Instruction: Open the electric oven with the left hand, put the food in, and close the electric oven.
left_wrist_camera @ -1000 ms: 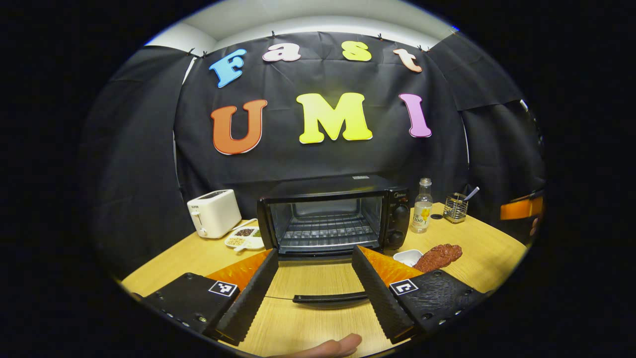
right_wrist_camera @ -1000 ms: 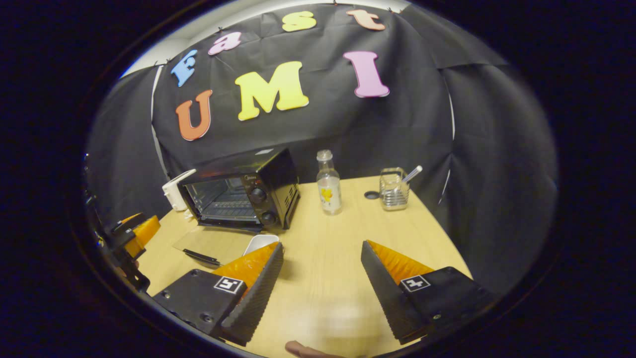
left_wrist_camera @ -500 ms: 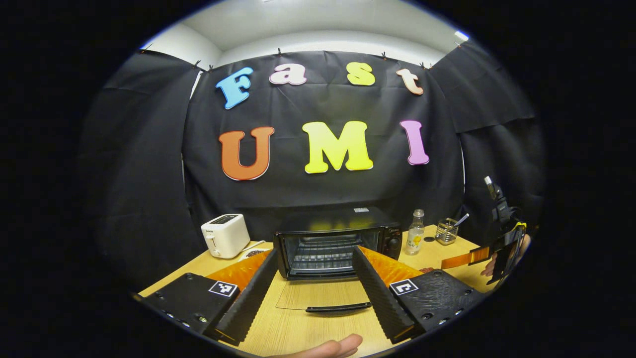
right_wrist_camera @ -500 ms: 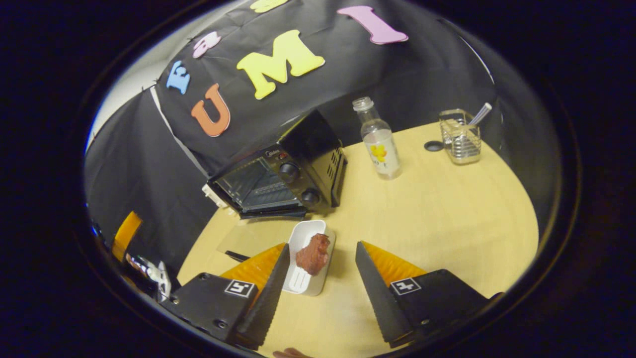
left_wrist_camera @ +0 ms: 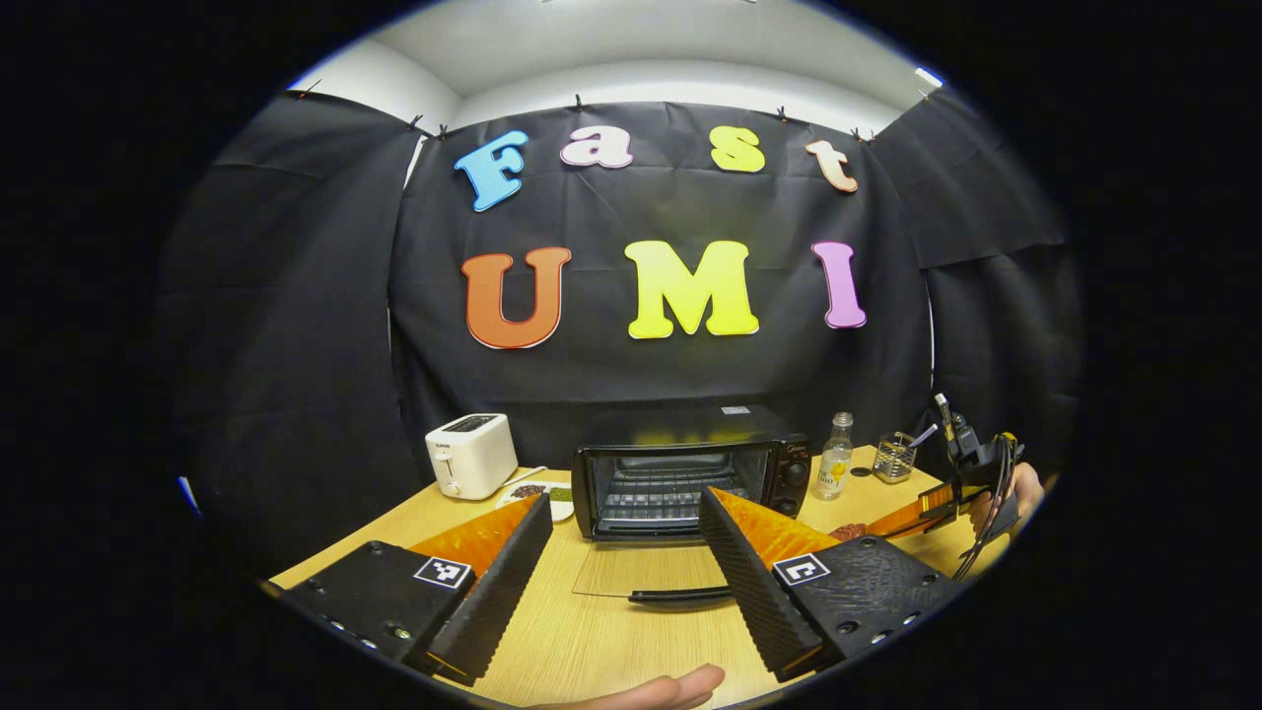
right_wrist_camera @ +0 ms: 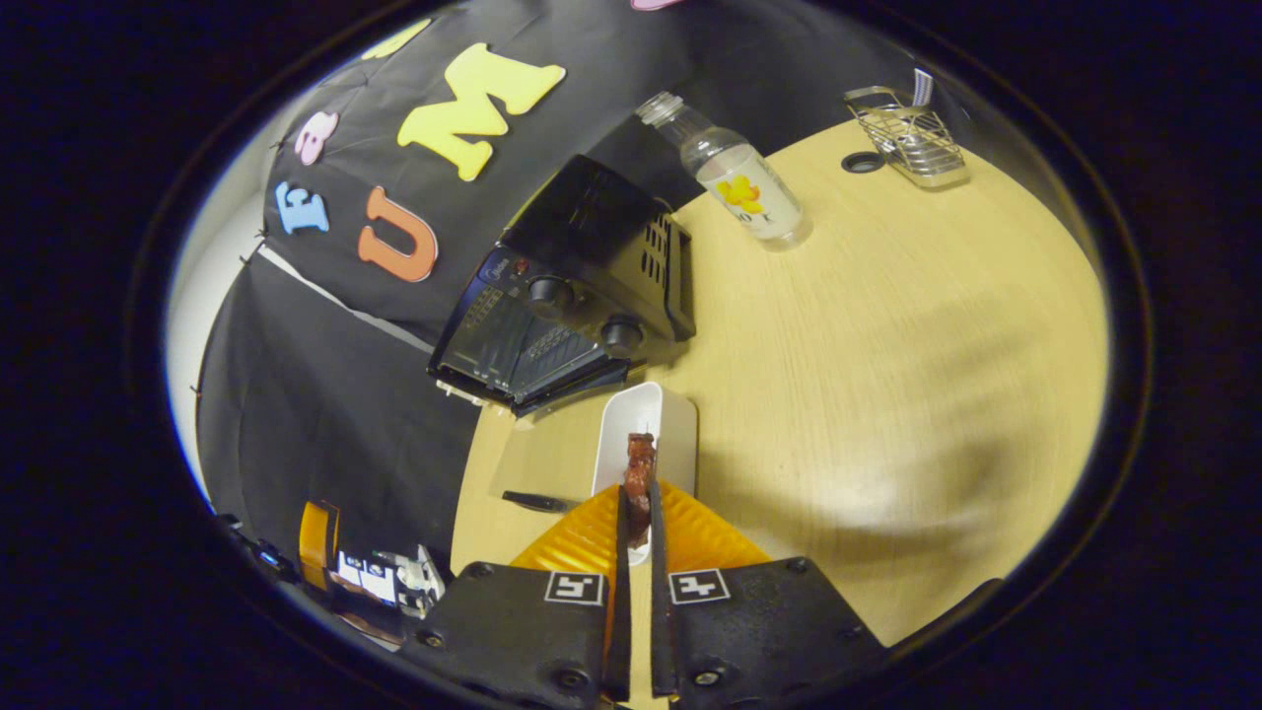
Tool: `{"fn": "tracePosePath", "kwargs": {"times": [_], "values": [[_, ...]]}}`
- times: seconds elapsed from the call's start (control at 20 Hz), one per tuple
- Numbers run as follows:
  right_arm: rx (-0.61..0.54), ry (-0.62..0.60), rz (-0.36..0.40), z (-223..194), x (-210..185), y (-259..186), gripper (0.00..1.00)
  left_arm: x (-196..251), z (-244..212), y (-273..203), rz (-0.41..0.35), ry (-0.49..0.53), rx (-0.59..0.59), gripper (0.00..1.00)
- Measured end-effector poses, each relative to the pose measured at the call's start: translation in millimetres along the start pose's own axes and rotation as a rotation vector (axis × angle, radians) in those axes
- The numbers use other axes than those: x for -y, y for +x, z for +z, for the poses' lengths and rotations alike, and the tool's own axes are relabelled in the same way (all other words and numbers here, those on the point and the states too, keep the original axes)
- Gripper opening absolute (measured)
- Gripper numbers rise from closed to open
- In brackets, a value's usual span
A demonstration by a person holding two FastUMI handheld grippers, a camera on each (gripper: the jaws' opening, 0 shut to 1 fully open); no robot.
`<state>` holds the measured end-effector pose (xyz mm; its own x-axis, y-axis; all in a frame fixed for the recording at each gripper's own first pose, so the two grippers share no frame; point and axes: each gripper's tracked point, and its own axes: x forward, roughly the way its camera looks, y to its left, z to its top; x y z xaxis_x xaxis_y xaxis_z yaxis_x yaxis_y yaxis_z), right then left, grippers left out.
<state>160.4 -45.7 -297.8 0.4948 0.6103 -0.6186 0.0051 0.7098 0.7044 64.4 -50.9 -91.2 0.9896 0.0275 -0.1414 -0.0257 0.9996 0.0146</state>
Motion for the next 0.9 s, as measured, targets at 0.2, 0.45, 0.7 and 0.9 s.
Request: {"fn": "tracePosePath", "kwargs": {"times": [0.2, 0.45, 0.7, 0.9], "values": [[0.064, -0.095, -0.042, -8, -11, -20, 0.1, -1, -4, -16, -0.012, 0.006, 0.009, 0.95], [0.176, -0.281, -0.101, -23, -38, -56, 0.1, 0, -13, -40, -0.041, 0.023, 0.008, 0.95], [0.292, -0.456, -0.228, -37, -59, -84, 0.08, -9, -16, -65, -0.043, 0.022, 0.035, 0.95], [0.343, -0.545, -0.254, -46, -94, -88, 0.07, -19, -16, -85, -0.071, -0.005, 0.051, 0.95]]}}
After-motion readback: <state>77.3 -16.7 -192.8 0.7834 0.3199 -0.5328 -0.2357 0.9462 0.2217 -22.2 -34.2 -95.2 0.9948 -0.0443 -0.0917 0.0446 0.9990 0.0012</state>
